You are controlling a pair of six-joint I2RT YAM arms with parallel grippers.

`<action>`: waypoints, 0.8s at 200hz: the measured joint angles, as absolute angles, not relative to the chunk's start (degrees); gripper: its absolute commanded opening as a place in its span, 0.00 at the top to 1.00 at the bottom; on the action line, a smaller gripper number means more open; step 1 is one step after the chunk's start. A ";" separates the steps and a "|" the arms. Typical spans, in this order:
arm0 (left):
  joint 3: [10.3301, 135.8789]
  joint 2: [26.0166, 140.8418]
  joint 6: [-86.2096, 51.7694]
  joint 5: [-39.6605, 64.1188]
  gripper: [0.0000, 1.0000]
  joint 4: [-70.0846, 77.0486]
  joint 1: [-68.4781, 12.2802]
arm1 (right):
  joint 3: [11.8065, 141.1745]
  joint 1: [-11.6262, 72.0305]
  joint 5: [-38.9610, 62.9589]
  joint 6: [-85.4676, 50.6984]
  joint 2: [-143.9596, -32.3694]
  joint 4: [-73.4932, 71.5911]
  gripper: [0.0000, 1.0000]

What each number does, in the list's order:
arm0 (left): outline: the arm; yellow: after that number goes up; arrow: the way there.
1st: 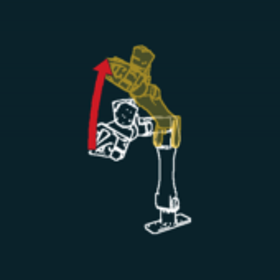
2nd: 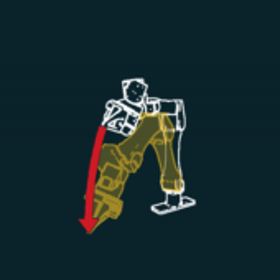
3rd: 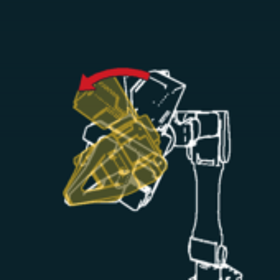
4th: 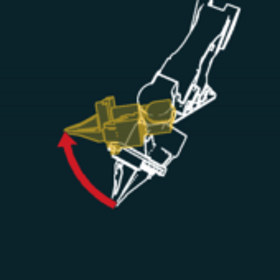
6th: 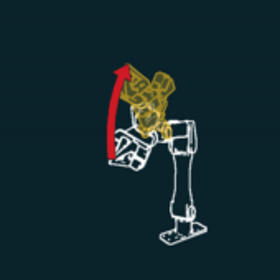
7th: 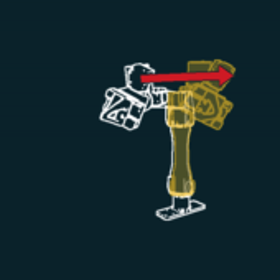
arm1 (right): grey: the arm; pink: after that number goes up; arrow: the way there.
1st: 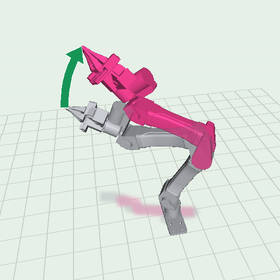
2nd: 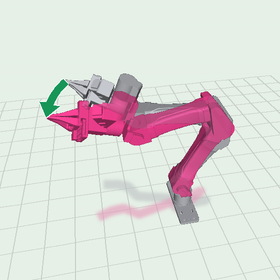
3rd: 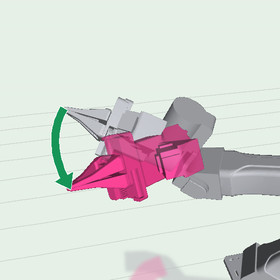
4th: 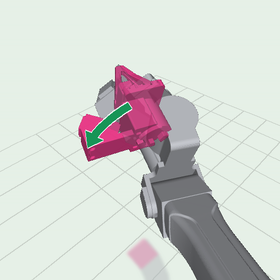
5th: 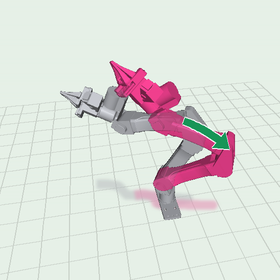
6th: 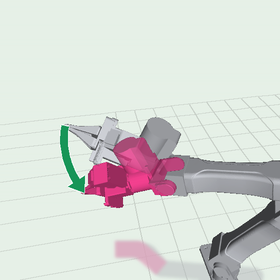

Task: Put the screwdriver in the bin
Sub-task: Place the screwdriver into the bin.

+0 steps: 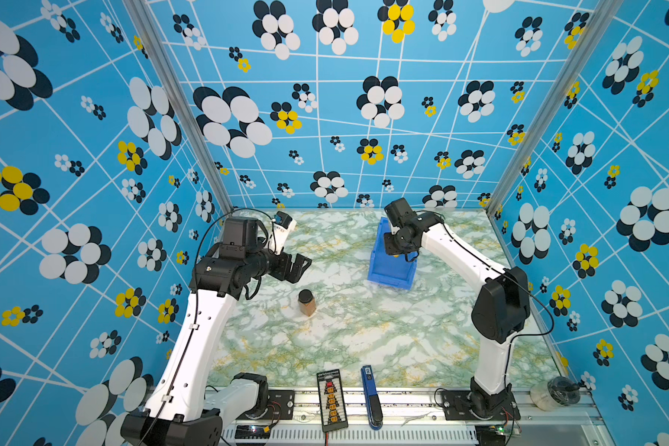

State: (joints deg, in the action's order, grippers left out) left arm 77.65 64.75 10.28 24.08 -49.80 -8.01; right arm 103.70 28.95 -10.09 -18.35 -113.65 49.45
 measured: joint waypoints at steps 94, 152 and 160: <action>76.79 62.87 10.09 24.73 0.01 -49.74 -8.01 | 106.04 27.99 -10.20 -18.20 -122.26 49.45 0.89; 75.44 62.74 10.09 24.93 0.01 -49.69 -8.01 | 110.00 27.75 -10.00 -18.20 -128.95 49.54 0.88; 75.35 62.70 10.09 24.93 0.01 -49.69 -8.01 | 110.32 27.66 -9.93 -18.20 -129.82 49.65 0.88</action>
State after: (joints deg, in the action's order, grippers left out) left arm 75.35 62.70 10.09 24.93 -49.69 -8.01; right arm 110.32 27.66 -9.93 -18.20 -129.82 49.65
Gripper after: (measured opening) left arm 0.992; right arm 0.179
